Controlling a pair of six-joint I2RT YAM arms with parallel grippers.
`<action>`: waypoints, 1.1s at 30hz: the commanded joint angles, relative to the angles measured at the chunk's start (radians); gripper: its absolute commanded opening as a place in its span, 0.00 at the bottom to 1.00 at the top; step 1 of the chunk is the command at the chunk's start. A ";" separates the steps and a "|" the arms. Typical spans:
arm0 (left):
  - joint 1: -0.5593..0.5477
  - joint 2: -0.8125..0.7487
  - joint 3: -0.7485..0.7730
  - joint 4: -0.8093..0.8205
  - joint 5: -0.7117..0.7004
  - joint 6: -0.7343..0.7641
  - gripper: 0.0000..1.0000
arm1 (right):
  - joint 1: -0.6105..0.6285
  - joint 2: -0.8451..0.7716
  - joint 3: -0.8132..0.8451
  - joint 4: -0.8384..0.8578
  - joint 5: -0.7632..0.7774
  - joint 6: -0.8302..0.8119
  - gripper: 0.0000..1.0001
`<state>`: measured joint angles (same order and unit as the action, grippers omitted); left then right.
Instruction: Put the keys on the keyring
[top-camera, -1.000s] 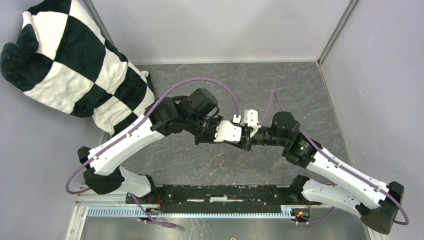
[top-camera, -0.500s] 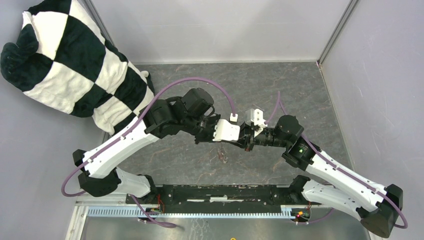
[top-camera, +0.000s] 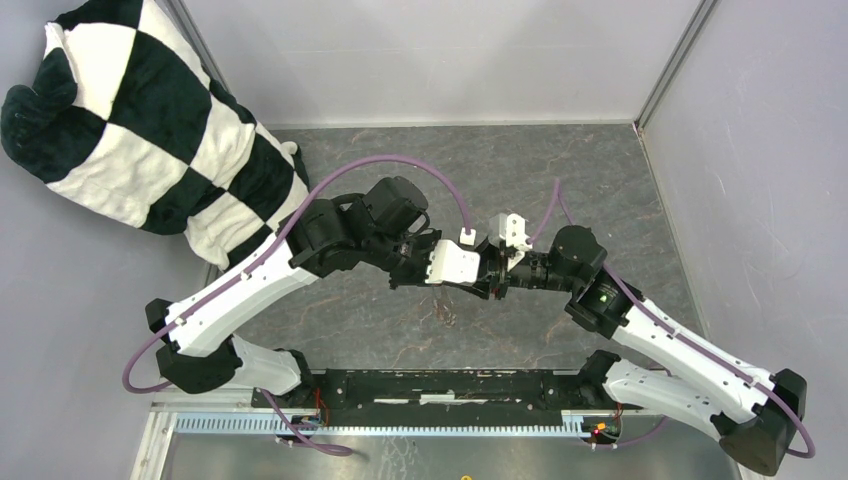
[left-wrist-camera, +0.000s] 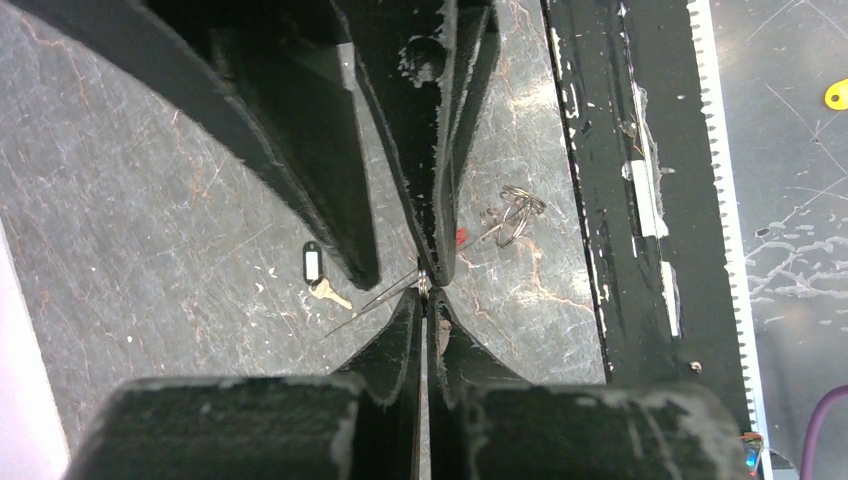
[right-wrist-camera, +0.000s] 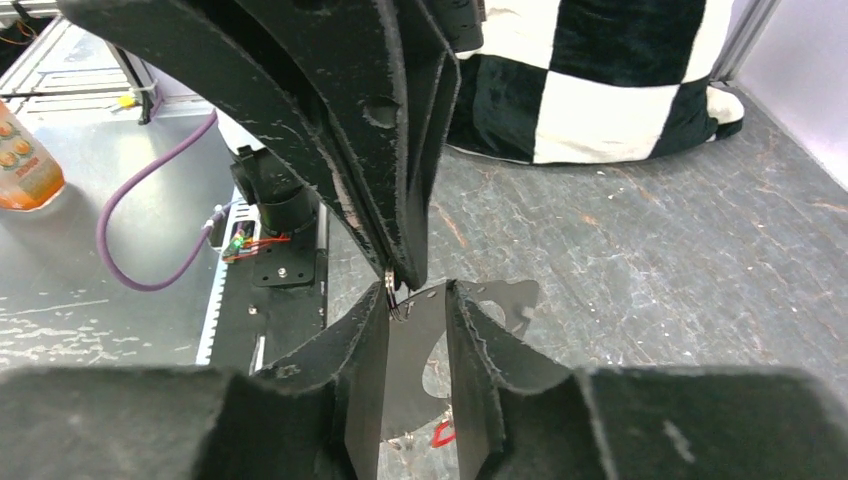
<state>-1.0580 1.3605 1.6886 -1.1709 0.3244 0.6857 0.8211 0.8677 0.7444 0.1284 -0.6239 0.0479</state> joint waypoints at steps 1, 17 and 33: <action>-0.013 -0.031 0.007 0.027 0.047 -0.009 0.02 | -0.013 -0.016 0.045 -0.029 0.033 -0.029 0.38; -0.013 -0.035 -0.001 0.024 0.047 -0.008 0.02 | -0.037 -0.007 0.041 0.020 -0.133 -0.013 0.33; -0.013 -0.033 -0.015 0.024 0.044 -0.008 0.02 | -0.045 0.014 0.056 0.052 -0.100 -0.007 0.24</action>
<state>-1.0645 1.3605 1.6775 -1.1717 0.3412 0.6853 0.7841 0.8803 0.7498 0.1204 -0.7403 0.0402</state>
